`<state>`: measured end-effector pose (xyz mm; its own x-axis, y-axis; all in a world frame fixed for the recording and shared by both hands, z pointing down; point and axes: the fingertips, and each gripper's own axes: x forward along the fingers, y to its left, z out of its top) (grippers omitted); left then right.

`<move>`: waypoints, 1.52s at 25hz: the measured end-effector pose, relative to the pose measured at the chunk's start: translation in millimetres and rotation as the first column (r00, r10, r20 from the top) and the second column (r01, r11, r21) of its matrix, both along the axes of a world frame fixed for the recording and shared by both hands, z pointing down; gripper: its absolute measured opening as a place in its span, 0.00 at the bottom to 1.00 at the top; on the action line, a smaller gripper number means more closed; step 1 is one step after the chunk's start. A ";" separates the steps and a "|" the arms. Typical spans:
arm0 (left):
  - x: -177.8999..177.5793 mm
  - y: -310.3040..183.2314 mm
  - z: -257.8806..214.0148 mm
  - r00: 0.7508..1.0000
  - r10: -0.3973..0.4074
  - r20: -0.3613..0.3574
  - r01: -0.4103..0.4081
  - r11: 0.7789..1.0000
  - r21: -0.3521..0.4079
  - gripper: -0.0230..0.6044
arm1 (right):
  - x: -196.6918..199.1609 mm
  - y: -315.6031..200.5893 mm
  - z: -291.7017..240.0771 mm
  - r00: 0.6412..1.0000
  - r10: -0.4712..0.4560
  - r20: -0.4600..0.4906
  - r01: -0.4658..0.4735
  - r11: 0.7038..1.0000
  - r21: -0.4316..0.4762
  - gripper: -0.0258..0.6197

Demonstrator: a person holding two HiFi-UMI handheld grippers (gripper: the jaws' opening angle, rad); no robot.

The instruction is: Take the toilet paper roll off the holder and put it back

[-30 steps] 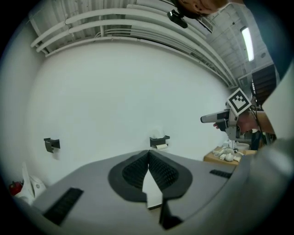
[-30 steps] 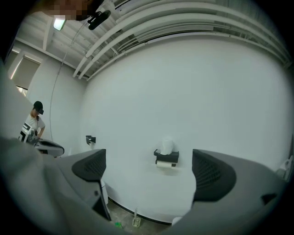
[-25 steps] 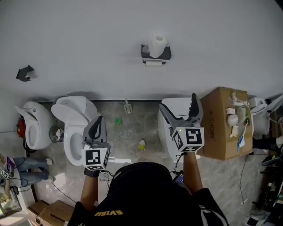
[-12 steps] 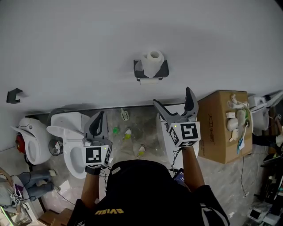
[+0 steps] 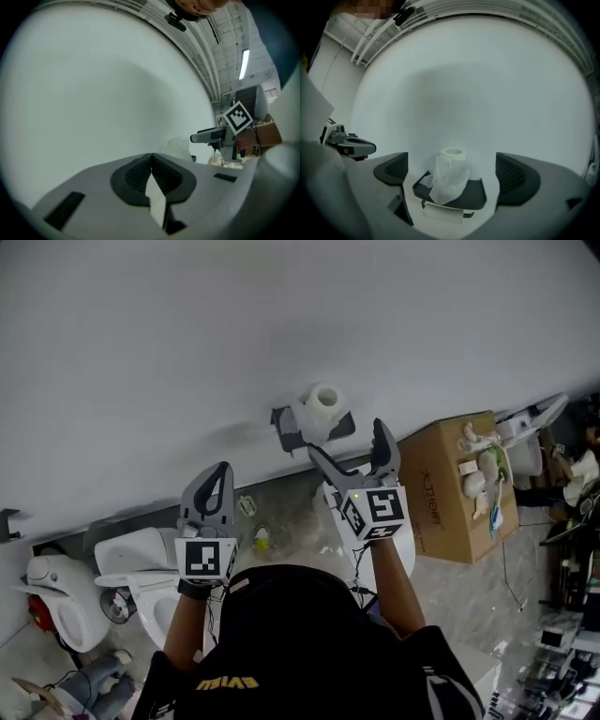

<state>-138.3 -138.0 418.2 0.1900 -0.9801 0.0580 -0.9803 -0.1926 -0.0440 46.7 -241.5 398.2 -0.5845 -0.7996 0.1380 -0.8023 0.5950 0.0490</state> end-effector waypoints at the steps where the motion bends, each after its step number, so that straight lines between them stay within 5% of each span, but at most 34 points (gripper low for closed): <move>1: -1.1 -8.1 2.7 1.000 0.027 -0.005 -0.027 1.000 -0.001 0.05 | -3.5 -5.1 0.5 1.000 0.016 -0.005 -0.016 1.000 0.002 0.94; 12: 0.2 -63.7 14.8 0.981 0.153 -0.115 -0.151 0.988 0.029 0.05 | -21.4 -36.4 15.9 0.994 0.099 -0.040 -0.098 0.995 0.015 0.94; 17: -5.1 -65.2 31.5 0.982 0.185 -0.038 -0.185 0.983 0.007 0.05 | -37.0 -37.4 27.8 0.996 0.074 -0.040 -0.074 0.997 0.001 0.94; 38: 9.5 -68.6 22.8 0.977 0.205 -0.055 -0.205 0.979 0.010 0.05 | -36.6 -45.2 16.2 0.998 0.053 -0.045 -0.053 0.999 0.003 0.94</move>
